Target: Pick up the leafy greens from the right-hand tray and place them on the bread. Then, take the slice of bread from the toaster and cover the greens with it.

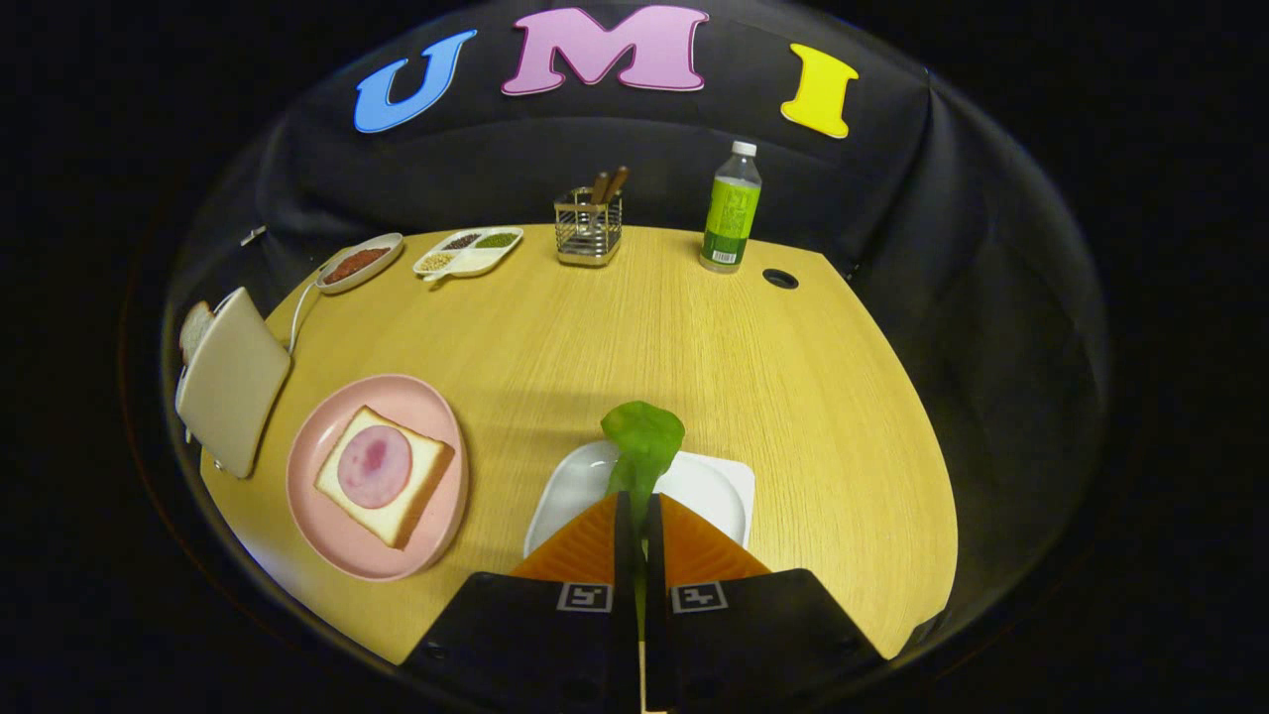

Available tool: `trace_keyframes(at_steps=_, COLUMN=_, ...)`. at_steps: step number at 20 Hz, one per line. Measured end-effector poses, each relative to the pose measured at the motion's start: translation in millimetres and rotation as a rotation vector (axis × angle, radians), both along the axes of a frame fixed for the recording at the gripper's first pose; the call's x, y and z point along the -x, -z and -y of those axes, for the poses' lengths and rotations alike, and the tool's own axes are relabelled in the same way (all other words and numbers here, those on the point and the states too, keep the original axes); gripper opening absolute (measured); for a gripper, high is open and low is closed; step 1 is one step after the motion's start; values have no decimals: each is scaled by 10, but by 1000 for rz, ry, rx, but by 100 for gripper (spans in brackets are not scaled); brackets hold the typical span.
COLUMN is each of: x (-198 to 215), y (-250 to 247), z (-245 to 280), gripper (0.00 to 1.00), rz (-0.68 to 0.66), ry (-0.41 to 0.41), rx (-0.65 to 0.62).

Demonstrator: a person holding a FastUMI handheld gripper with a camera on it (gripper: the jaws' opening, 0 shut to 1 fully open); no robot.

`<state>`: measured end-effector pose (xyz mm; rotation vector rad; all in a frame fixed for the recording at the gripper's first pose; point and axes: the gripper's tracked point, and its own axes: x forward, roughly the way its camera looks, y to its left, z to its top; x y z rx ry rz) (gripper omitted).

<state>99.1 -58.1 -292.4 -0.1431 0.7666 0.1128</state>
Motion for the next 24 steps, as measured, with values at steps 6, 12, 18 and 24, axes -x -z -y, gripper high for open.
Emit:
trace_keyframes(at_steps=6, x=24, y=-637, z=-424, gripper=7, rz=82, ry=-71, rx=10)
trace_keyframes(at_steps=12, x=184, y=-820, z=-1213, gripper=7, rz=89, ry=-201, rx=12)
trace_keyframes(at_steps=18, x=350, y=-551, z=-1758, gripper=7, rz=31, ry=-269, rx=-13)
trace_keyframes(at_steps=24, x=423, y=-240, z=-2019, gripper=7, rz=-15, ry=-309, rx=7)
